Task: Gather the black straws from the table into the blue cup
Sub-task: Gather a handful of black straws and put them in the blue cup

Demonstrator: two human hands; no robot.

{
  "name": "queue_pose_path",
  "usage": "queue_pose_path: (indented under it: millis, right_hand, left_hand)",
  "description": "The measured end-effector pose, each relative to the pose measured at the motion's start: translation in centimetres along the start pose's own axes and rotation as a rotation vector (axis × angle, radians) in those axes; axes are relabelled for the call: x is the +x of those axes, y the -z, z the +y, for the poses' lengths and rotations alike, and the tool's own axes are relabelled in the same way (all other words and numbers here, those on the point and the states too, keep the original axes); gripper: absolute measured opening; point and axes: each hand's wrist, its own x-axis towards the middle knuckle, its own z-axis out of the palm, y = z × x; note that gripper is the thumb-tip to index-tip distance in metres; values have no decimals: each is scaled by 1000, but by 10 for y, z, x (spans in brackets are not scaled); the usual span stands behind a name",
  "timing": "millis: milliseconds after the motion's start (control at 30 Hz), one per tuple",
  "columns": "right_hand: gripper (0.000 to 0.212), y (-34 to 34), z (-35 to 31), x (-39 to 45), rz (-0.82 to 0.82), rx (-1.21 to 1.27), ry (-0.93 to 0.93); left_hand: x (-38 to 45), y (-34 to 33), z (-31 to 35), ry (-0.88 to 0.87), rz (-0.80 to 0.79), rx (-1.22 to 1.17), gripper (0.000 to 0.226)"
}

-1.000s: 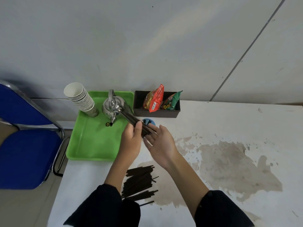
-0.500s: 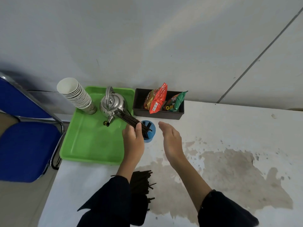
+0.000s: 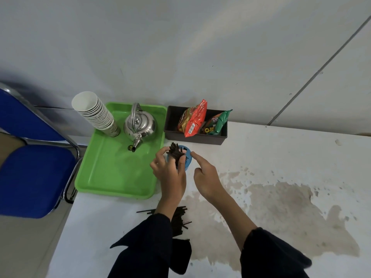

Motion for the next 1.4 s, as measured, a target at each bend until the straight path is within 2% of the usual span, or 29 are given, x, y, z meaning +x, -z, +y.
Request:
queue_pose_path:
  millis: [267, 433, 567, 767, 933, 1100, 1233, 1400]
  right_hand:
    - [56, 2, -3, -5, 16, 13, 33]
    - [59, 2, -4, -7, 38, 9, 87]
    - [63, 3, -5, -7, 63, -39, 160]
    - [68, 2, -1, -4, 20, -278, 338]
    - [66, 8, -5, 0, -24, -384, 345]
    - [66, 14, -13, 11, -4, -448, 370]
    - [69, 12, -17, 17, 0, -477, 320]
    - [70, 9, -8, 7, -12, -535, 267]
  left_hand:
    - [-10, 4, -3, -28, -44, 16, 59]
    - [-13, 14, 3, -18, -67, -17, 55]
    - [-17, 26, 11, 71, -15, -190, 26]
    - [-7, 23, -6, -27, 8, -15, 41]
    - [-6, 31, -8, -23, -16, -33, 43]
    - [18, 44, 2, -195, -107, 34, 48]
    - [49, 45, 12, -335, -223, 211, 48]
    - [50, 50, -1, -445, -219, 393, 39]
